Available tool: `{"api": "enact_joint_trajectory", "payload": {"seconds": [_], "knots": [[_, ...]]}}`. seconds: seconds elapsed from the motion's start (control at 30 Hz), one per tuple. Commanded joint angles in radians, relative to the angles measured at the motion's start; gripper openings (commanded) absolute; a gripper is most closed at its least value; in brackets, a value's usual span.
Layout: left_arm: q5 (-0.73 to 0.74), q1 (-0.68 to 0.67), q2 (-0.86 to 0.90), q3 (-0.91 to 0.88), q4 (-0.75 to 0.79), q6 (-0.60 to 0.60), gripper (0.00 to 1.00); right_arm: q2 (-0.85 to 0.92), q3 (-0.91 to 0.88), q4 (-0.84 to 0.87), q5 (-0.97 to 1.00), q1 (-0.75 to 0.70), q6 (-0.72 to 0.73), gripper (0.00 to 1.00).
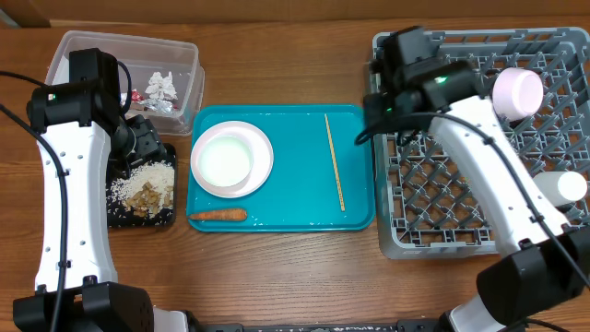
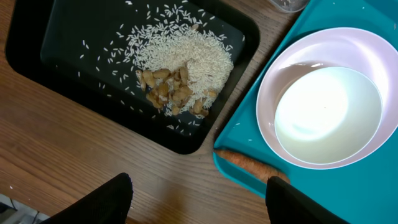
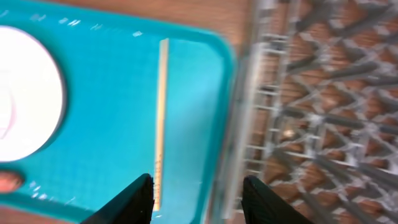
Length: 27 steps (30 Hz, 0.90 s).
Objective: Sort waste into correct bins and load items into the dishwasher
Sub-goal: 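Return the right gripper to grasp the second chopstick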
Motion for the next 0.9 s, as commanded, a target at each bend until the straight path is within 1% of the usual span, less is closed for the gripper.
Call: {"api": "enact_joint_trajectory", "payload": {"seconds": [0.0, 0.13, 0.23, 0.33, 0.63, 0.87], "knots": [[0.006, -0.007, -0.004, 0.0, -0.002, -0.014, 0.71, 0.052, -0.003, 0.009, -0.027, 0.053, 0.004, 0.49], [0.006, -0.007, -0.004, 0.0, -0.002, -0.014, 0.71, 0.113, -0.041, 0.022, -0.027, 0.095, 0.005, 0.51], [0.006, -0.007, -0.004, 0.0, -0.002, -0.014, 0.71, 0.166, -0.061, 0.031, -0.036, 0.112, 0.013, 0.54], [0.006, -0.007, -0.004, 0.0, -0.002, -0.014, 0.71, 0.214, -0.063, 0.036, -0.05, 0.124, 0.034, 0.54], [0.006, -0.007, -0.004, 0.0, -0.002, -0.014, 0.71, 0.348, -0.065, 0.066, -0.05, 0.138, 0.034, 0.54], [0.006, -0.007, -0.004, 0.0, -0.002, -0.014, 0.71, 0.408, -0.067, 0.071, -0.05, 0.138, 0.034, 0.54]]}}
